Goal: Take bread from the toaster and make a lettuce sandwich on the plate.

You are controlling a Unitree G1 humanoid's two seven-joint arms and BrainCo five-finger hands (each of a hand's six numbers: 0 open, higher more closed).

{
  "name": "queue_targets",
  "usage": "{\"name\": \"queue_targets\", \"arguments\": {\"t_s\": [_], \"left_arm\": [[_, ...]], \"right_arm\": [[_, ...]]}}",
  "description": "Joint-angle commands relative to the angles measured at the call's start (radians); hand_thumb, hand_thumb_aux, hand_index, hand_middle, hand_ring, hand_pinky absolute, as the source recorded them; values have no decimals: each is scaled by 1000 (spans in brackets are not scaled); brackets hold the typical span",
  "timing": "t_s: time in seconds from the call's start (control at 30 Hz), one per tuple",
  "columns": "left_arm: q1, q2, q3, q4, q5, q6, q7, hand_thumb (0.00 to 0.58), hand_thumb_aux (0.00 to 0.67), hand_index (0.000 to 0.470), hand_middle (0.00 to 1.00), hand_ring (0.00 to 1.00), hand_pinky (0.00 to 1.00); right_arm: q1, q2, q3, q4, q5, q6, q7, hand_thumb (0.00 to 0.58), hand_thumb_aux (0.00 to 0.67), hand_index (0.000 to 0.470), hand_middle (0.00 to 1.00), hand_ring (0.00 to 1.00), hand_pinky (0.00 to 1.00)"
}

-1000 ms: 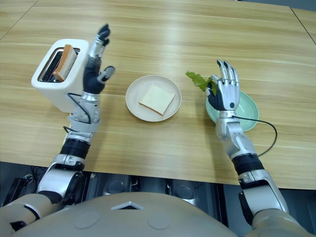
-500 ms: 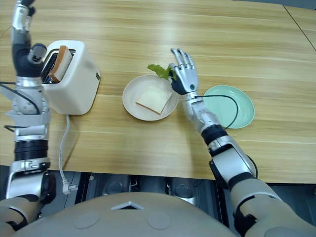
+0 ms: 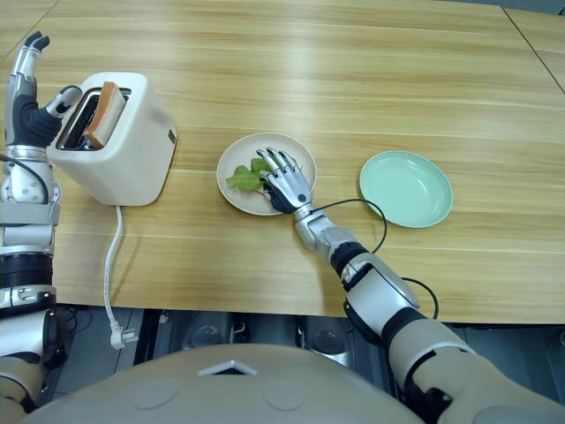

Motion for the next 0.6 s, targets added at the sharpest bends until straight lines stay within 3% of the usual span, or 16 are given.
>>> {"name": "queue_targets", "arguments": {"t_s": [0.03, 0.07, 0.1, 0.13, 0.17, 0.6], "left_arm": [[28, 33, -25, 30, -6, 27, -60, 0, 0, 0, 0, 0, 0], [32, 42, -29, 35, 0, 32, -64, 0, 0, 0, 0, 0, 0], [34, 50, -34, 42, 5, 35, -71, 0, 0, 0, 0, 0, 0], [38, 56, -41, 47, 8, 38, -79, 0, 0, 0, 0, 0, 0], [43, 61, -48, 49, 11, 40, -89, 0, 0, 0, 0, 0, 0], [99, 129, -86, 84, 5, 45, -159, 0, 0, 0, 0, 0, 0]], "right_arm": [[18, -17, 9, -19, 8, -4, -4, 579, 641, 440, 0, 0, 0], [19, -18, 8, -20, 10, -2, -3, 545, 504, 346, 0, 0, 0], [20, -19, 6, -20, 13, 0, -3, 316, 218, 150, 0, 0, 0], [22, -19, 5, -21, 15, 1, -3, 316, 218, 150, 0, 0, 0], [22, -19, 4, -21, 17, 2, -3, 0, 0, 0, 0, 0, 0], [30, -35, -27, -39, 71, -3, -22, 0, 0, 0, 0, 0, 0]]}}
